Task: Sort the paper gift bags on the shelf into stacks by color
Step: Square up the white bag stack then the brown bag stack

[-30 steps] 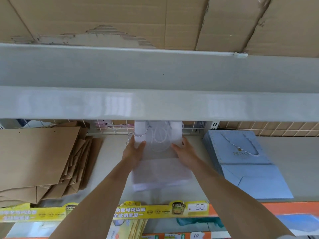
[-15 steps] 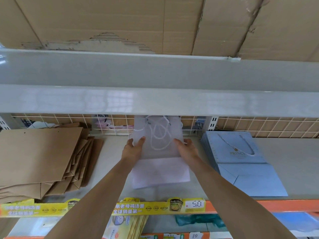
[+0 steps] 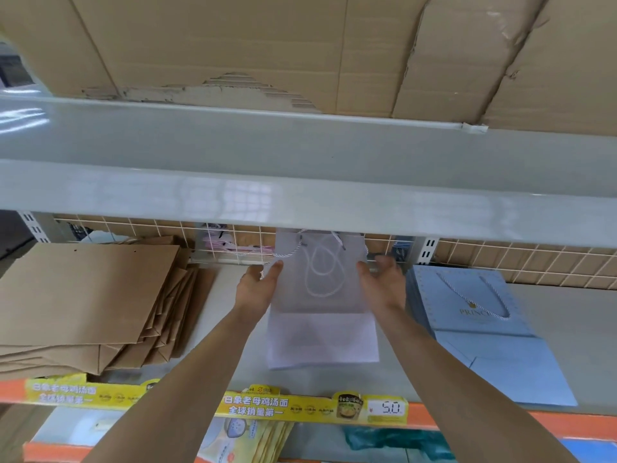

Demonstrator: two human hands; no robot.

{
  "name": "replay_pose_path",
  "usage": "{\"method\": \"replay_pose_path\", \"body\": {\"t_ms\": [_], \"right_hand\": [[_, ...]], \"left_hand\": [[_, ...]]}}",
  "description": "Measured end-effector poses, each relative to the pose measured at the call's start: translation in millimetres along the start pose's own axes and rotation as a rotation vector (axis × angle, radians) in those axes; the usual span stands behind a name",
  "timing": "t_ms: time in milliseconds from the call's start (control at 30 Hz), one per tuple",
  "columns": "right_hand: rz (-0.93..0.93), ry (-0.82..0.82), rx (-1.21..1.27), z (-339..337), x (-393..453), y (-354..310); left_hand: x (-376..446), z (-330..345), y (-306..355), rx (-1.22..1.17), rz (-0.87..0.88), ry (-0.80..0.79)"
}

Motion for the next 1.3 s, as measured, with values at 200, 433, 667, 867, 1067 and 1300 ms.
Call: {"method": "replay_pose_path", "body": {"t_ms": [200, 433, 667, 867, 1067, 1300], "right_hand": [[-0.287, 0.041, 0.027, 11, -19, -79], [-0.444, -0.106, 0.207, 81, -93, -149], [-0.234, -0.403, -0.073, 213, -170, -131], [0.26, -0.447, -0.152, 258, -213, -68], [0.466, -0.497, -0.05, 278, -243, -87], [0.456, -0.686, 0.02, 312, -271, -98]], "left_hand": [[21, -50, 29, 0.207, 0.195, 0.063], [78, -159, 23, 0.323, 0.356, 0.214], [173, -326, -51, 0.602, 0.166, 0.504], [247, -410, -172, 0.591, -0.232, 0.326], [263, -404, -186, 0.647, -0.131, 0.187], [269, -386, -196, 0.234, -0.33, 0.041]]}}
Point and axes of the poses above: each hand's wrist, its own x-axis towards the middle knuckle, its own z-axis out of the palm, y = z × x, the point moved 10 cm from there along x, towards the middle knuckle, and after that the axes turned 15 degrees about y, right-handed, at the moved point
